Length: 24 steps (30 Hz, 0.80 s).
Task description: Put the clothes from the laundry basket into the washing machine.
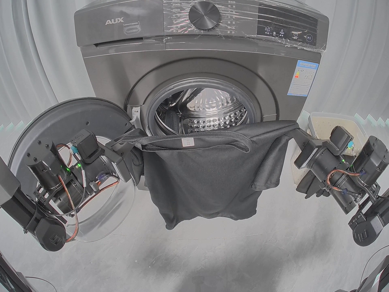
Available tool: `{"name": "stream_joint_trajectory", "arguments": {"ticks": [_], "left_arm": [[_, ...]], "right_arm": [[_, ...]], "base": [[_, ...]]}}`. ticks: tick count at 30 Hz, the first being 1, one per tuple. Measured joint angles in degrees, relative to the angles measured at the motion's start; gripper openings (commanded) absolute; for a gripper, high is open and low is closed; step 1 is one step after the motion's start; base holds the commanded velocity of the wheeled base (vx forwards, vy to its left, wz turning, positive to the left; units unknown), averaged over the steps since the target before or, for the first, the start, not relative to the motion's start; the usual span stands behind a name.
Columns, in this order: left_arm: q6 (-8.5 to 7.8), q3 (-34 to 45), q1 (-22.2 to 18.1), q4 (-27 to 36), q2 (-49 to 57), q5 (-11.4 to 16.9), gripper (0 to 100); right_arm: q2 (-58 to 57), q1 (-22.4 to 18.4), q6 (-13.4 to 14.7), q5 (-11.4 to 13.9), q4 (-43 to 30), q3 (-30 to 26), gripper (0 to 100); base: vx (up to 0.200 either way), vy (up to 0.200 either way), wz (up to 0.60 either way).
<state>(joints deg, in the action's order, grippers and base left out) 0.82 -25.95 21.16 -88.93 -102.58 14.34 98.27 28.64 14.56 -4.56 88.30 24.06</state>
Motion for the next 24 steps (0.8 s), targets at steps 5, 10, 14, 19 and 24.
{"name": "stream_joint_trajectory", "arguments": {"ticks": [5,10,14,19,24], "left_arm": [[-0.02,0.07,0.06,0.06,-0.01,-0.02,0],[-0.04,0.11,0.55,0.11,-0.33,0.0,0],[-0.02,-0.28,1.13,0.09,-1.27,-0.06,0],[0.35,-2.24,2.82,0.11,-2.35,-1.37,0],[0.84,-4.08,4.28,0.09,-4.33,-1.96,0]], "right_arm": [[0.02,0.07,0.09,-0.01,0.0,0.0,0],[0.18,0.57,0.2,-0.01,0.0,-0.32,0],[0.35,0.77,0.33,0.0,0.0,-0.61,0],[0.85,0.85,0.46,0.07,-0.02,-1.99,0],[3.22,0.94,0.41,0.02,-0.02,-4.36,100]], "base": [[0.0,0.0,0.0],[0.0,0.0,0.0],[0.0,0.0,0.0],[0.0,0.0,0.0],[0.0,0.0,0.0]]}}
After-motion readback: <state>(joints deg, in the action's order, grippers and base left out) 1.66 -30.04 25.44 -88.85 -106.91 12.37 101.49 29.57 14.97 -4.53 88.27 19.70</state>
